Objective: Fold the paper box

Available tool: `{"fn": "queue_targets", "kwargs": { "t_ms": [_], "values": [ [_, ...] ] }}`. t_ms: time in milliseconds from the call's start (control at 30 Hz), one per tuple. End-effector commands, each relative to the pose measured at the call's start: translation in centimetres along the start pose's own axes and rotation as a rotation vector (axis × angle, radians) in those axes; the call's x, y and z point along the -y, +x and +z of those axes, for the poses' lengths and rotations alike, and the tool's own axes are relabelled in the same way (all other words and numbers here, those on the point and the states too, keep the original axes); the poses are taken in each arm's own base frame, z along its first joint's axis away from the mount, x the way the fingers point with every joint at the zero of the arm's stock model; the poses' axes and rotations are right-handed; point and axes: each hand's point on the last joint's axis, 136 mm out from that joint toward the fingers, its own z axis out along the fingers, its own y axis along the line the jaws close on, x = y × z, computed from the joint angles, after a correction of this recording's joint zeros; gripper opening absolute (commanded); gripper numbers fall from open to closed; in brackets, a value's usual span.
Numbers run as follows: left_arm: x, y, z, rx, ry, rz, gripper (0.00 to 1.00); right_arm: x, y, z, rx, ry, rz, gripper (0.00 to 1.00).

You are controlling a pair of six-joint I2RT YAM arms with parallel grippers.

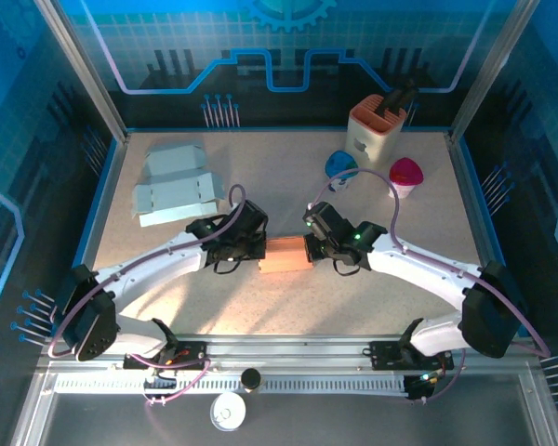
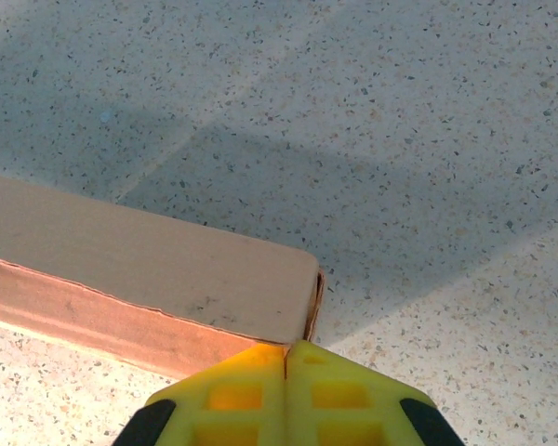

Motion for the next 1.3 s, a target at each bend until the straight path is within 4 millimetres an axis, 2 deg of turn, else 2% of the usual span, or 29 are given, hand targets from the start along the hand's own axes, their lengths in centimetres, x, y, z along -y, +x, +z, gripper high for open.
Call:
{"fn": "queue_targets", "kwargs": {
  "t_ms": [0, 167, 200, 300, 467, 667, 767, 933, 1033, 1267],
  "values": [
    [1.0, 1.2, 0.2, -0.036, 0.068, 0.025, 0.00, -1.4, 0.1, -0.4, 0.007, -0.082, 0.028, 0.15],
    [0.9, 1.6, 0.4, -0.029, 0.049, 0.034, 0.00, -1.4, 0.1, -2.7, 0.060, -0.156, 0.159, 0.45],
    [0.9, 1.6, 0.4, -0.024, 0.044, 0.037, 0.00, -1.0, 0.7, -2.8, 0.063, -0.166, 0.205, 0.51],
    [1.0, 1.6, 0.3, -0.012, 0.033, 0.037, 0.00, 0.0, 0.7, -4.0, 0.111, -0.226, 0.391, 0.63],
    [1.0, 1.6, 0.0, 0.012, 0.017, 0.039, 0.00, 1.5, 0.7, -5.2, 0.177, -0.310, 0.692, 0.76],
    [1.6, 1.8, -0.3, 0.025, 0.007, 0.055, 0.00, 1.4, 0.7, -4.4, 0.178, -0.474, 1.065, 0.81],
    [2.0, 1.8, -0.4, 0.034, 0.003, 0.061, 0.00, 0.9, 0.7, -3.5, 0.150, -0.528, 1.172, 0.82],
    [2.1, 1.8, -0.6, 0.050, -0.009, 0.064, 0.00, 0.2, 0.6, -2.4, 0.116, -0.560, 1.232, 0.80],
    [2.1, 1.8, -0.8, 0.061, -0.011, 0.062, 0.00, -0.1, 1.3, -1.9, 0.079, -0.566, 1.261, 0.75],
    [2.6, 2.0, -0.7, 0.063, 0.000, 0.064, 0.00, 0.7, 2.9, -1.0, 0.050, -0.514, 1.281, 0.64]
  ]
}}
